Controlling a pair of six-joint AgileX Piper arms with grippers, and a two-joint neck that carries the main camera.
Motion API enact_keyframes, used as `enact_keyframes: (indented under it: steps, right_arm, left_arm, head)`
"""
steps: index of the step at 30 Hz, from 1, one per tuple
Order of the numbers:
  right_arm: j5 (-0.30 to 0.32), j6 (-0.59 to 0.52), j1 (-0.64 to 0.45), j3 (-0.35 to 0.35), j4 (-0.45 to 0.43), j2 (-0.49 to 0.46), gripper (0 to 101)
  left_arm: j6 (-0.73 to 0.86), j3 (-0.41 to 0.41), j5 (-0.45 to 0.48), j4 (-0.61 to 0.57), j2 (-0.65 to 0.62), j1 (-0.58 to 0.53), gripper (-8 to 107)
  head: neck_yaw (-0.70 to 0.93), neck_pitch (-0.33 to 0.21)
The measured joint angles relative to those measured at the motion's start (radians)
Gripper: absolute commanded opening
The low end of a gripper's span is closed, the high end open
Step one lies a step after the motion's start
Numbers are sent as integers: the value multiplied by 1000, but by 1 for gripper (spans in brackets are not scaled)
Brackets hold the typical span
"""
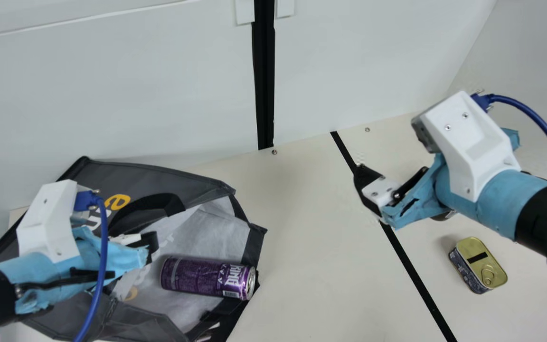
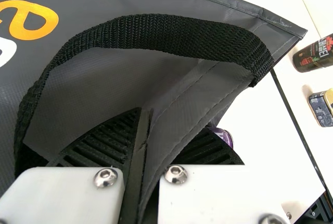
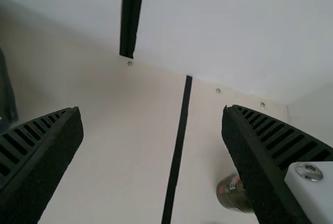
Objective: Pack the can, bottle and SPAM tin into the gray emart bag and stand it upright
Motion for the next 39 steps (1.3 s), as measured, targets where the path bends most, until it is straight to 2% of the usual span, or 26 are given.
enact_keyframes:
  steps: [12, 19, 26, 31, 39]
  right_arm:
    - [86, 164, -34, -58, -199, -23, 95]
    - [171, 323, 21, -94, -364, -38, 95]
    - [282, 496, 118, -120, -535, -53, 95]
    - [308, 592, 163, -79, -635, -66, 95]
    - [306, 630, 130, -26, -665, -97, 95]
  left_arm:
    - [0, 0, 0, 0, 0, 0, -8]
    - [0, 0, 0, 0, 0, 0, -8]
    - [0, 0, 0, 0, 0, 0, -8]
    - [0, 0, 0, 0, 0, 0, -8]
    - [0, 0, 0, 0, 0, 0, -8]
  head:
    - [0, 0]
    - [-2, 0]
    - [-2, 0]
    - [-2, 0]
    - [-2, 0]
